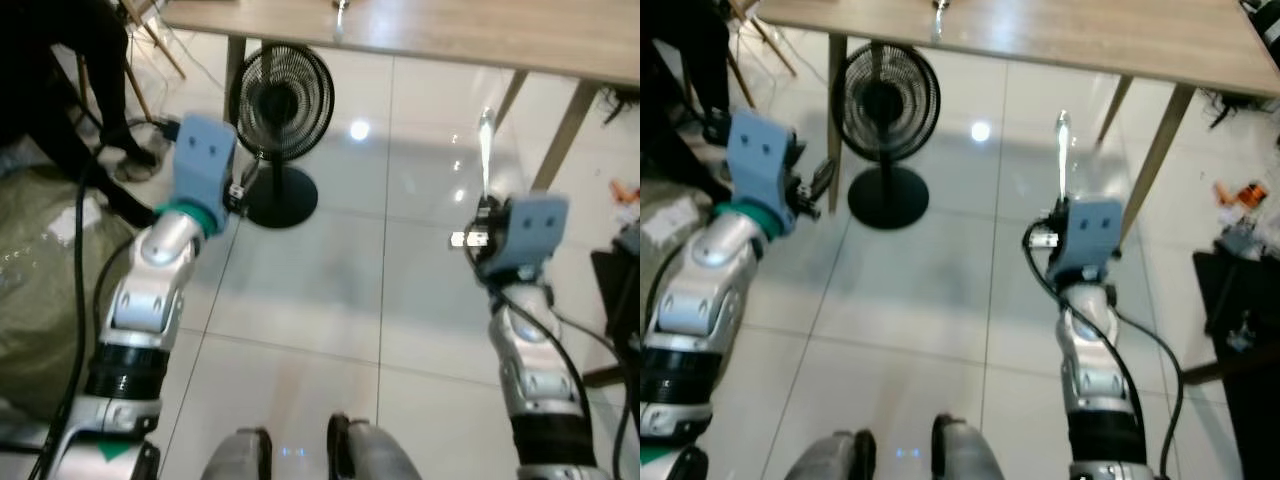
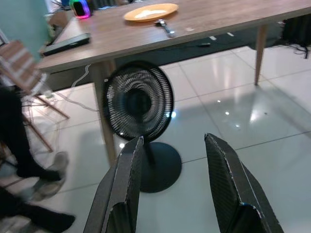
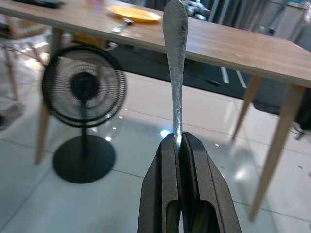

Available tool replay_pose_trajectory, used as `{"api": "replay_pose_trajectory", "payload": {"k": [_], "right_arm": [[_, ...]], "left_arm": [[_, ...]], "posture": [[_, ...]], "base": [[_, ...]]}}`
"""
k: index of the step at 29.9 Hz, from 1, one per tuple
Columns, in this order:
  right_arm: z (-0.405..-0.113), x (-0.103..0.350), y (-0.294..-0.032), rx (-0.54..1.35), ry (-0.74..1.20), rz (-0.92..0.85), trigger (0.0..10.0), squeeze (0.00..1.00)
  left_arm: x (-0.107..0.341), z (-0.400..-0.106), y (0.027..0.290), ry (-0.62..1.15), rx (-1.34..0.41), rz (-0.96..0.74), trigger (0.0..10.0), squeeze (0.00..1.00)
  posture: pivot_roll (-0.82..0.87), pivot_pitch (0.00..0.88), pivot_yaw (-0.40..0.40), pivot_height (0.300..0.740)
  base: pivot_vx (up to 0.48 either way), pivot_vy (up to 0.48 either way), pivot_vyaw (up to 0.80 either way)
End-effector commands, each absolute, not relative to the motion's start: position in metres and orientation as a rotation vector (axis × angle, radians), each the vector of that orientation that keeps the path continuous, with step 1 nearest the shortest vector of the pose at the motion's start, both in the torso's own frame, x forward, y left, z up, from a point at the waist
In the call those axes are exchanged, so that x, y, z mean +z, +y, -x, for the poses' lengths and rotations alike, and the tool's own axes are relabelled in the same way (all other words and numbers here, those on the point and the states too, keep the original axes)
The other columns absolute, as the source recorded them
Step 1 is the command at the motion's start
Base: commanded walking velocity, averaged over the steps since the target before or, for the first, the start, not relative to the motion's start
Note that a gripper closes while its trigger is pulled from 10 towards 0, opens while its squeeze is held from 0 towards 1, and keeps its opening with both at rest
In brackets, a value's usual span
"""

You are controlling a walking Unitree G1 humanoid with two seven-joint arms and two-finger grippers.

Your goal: Setting the table

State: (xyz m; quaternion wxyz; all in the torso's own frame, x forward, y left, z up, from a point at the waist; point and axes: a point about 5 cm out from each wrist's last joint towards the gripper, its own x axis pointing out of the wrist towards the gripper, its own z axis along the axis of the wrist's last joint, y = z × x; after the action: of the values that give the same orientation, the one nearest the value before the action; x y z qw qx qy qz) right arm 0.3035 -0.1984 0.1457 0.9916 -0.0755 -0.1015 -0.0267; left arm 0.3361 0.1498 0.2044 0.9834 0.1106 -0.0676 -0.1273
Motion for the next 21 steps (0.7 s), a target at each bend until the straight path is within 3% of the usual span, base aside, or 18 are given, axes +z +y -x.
{"api": "replay_pose_trajectory", "payload": {"k": [1,21], "right_arm": [[-0.3026,0.1445,-0.2003,-0.061,-0.200,0.151,10.0,0.00],[-0.3025,0.1437,-0.2011,-0.065,-0.196,0.153,10.0,0.00]], "left_arm": [[0.1997,-0.3355,0.1501,-0.118,-0.259,-0.210,10.0,0.00],[0.2002,-0.3365,0.1483,-0.120,-0.264,-0.208,10.0,0.00]], "posture": [[0.02,0.062,0.058,0.740],[0.02,0.065,0.059,0.740]], "base": [[-0.352,0.000,0.00],[-0.353,0.000,0.00]]}}
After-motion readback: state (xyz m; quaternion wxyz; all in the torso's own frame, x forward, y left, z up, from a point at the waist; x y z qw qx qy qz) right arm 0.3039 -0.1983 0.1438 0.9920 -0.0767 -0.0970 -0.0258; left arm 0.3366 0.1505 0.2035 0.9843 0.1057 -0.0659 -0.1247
